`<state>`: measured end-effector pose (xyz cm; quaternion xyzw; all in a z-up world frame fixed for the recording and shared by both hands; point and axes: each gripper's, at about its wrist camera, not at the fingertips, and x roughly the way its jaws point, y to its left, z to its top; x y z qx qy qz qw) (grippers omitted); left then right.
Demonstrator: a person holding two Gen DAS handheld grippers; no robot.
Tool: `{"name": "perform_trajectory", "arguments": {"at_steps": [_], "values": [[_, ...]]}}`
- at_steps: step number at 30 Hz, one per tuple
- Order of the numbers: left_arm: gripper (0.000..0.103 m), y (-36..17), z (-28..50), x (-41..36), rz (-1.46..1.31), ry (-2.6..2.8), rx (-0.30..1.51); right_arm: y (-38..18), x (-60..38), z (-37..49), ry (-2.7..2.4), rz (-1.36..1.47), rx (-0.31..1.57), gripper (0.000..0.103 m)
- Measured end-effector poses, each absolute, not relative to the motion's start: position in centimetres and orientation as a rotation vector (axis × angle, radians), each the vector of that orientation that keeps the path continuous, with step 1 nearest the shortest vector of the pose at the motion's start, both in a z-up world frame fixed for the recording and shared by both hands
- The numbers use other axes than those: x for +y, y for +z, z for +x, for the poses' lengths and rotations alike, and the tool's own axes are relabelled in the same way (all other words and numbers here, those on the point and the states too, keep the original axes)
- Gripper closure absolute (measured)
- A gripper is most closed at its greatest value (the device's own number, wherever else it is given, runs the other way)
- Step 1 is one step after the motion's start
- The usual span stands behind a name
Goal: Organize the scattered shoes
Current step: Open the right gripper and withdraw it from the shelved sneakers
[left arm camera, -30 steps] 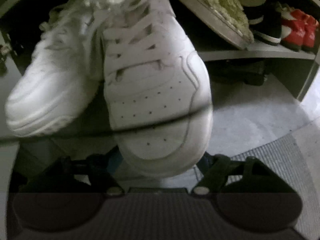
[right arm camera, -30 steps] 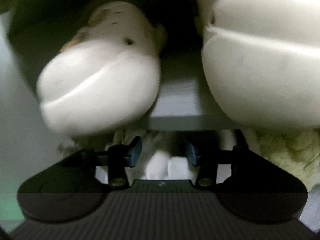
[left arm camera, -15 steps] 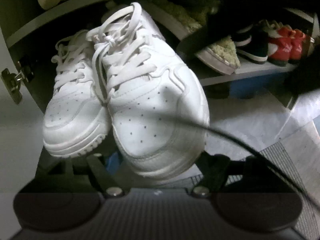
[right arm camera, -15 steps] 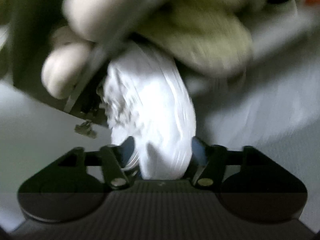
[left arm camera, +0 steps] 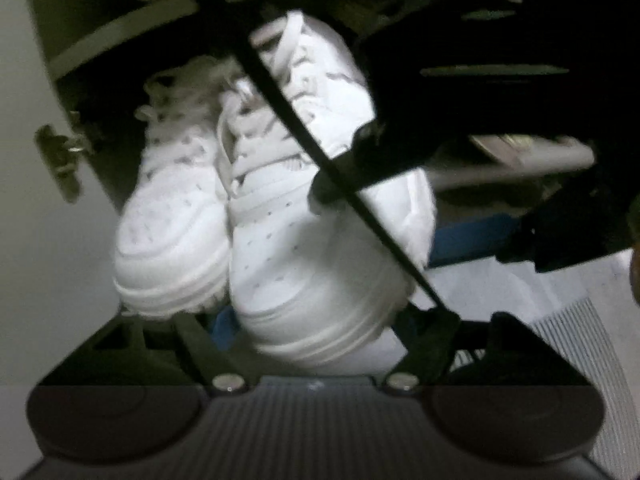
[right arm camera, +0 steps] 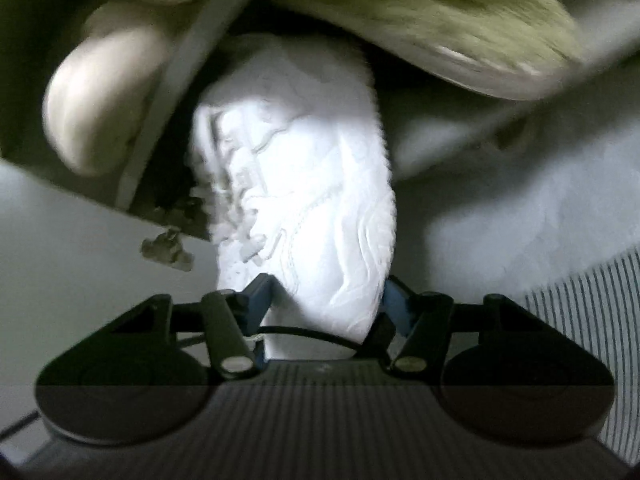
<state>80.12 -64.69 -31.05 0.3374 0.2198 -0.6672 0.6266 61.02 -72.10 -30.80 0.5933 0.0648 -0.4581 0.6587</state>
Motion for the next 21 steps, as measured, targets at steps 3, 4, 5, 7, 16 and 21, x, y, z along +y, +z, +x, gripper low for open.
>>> {"name": "perform_trajectory", "arguments": {"at_steps": [3,4,5,7,16,21], "values": [[0.021,-31.3,80.8,-65.8,0.775,-1.504,0.523,-31.1,-72.7,62.6,-1.028,1.346,0.16,0.041],[0.021,-31.3,80.8,-66.1,0.772,-1.513,0.523,-31.1,-73.0,62.6,-1.038,1.341,0.154,0.041],[0.02,-31.3,80.9,-66.3,0.77,-1.521,0.523,-31.2,-73.0,62.4,-1.038,1.348,0.142,0.042],[0.019,-31.2,80.5,-66.4,0.781,-1.56,0.489,-31.5,-72.1,61.8,-1.041,1.364,0.104,0.042],[0.017,-32.2,80.4,-67.2,0.774,-1.561,0.483,-28.1,-74.2,60.2,-1.328,1.078,0.045,0.072],[0.014,-32.3,81.4,-66.4,0.779,-1.565,0.466,-29.4,-77.8,61.8,-1.436,1.089,-0.045,0.089]]}}
